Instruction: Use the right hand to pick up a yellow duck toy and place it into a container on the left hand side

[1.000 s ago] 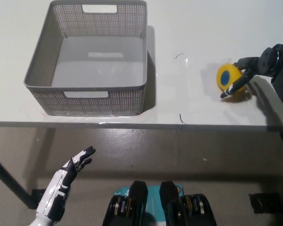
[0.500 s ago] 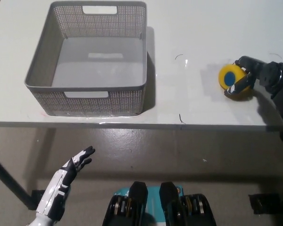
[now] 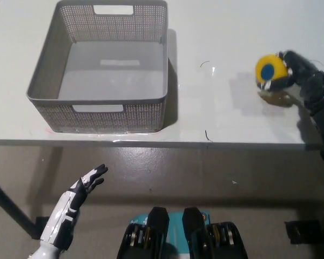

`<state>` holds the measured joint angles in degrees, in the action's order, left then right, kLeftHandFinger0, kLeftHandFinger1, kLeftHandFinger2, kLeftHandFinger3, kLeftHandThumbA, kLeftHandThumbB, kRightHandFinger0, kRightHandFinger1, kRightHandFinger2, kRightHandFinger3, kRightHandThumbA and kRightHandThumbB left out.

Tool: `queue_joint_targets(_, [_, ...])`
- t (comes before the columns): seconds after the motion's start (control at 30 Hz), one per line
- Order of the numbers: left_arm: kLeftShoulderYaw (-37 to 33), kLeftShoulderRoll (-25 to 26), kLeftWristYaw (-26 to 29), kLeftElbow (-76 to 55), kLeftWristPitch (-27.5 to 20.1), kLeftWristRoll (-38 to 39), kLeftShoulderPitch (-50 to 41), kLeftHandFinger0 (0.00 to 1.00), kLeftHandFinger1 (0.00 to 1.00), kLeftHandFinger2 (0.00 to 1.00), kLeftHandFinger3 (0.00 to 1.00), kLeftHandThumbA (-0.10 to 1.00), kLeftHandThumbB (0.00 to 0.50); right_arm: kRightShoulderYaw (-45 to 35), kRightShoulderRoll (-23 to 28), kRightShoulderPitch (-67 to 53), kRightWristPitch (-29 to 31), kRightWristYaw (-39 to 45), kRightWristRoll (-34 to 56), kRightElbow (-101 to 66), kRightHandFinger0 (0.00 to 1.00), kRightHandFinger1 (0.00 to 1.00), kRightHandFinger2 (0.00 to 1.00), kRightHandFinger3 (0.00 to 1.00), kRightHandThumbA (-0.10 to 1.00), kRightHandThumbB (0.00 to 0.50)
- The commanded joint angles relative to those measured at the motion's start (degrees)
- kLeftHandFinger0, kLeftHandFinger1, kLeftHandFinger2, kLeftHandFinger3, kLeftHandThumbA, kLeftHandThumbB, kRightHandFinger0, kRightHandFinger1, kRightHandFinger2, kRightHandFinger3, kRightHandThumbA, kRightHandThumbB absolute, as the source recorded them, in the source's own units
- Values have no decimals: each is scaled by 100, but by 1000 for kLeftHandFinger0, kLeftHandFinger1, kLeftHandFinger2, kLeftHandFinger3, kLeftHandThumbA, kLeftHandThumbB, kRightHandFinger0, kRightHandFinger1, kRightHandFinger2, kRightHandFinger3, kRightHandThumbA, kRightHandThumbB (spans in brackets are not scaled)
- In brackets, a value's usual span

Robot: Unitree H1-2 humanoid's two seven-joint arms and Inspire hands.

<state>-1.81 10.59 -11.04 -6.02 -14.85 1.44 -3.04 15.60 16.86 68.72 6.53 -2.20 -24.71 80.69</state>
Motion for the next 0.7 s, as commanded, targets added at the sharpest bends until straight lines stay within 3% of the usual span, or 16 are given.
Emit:
queue_joint_targets(0.0, [60, 97, 2, -121, -136, 39, 72, 1000, 1000, 1000, 1000, 1000, 210, -317, 81, 890, 549, -617, 338, -699, 0, 427, 728, 814, -100, 112])
queue_joint_targets(0.07, [71, 95, 18, -130, -123, -16, 55, 1000, 1000, 1000, 1000, 1000, 210, -461, 33, 957, 510, -493, 417, -1121, 0, 369, 732, 843, -100, 97])
queue_joint_targets(0.2, [73, 85, 21, -151, -74, -35, 30, 1000, 1000, 1000, 1000, 1000, 218, -583, -168, 907, 42, -152, 443, -2565, 0, 396, 752, 884, -100, 101])
queue_joint_targets(0.33, [66, 88, 12, -197, 11, -53, 14, 1000, 1000, 1000, 1000, 1000, 224, -535, -525, 915, 155, -70, 435, -3210, 0, 309, 675, 817, -100, 129])
queue_joint_targets(0.47, [61, 87, 6, -248, 77, -61, -23, 1000, 1000, 1000, 1000, 1000, 227, -441, -1003, 1119, -31, -14, 366, -3252, 0, 315, 674, 789, -100, 143])
queue_joint_targets(0.67, [34, 109, -45, -155, -40, -41, -2, 1000, 1000, 1000, 1000, 1000, 211, -440, -1737, 1628, 230, -284, 345, -2142, 0, 302, 687, 780, -100, 143])
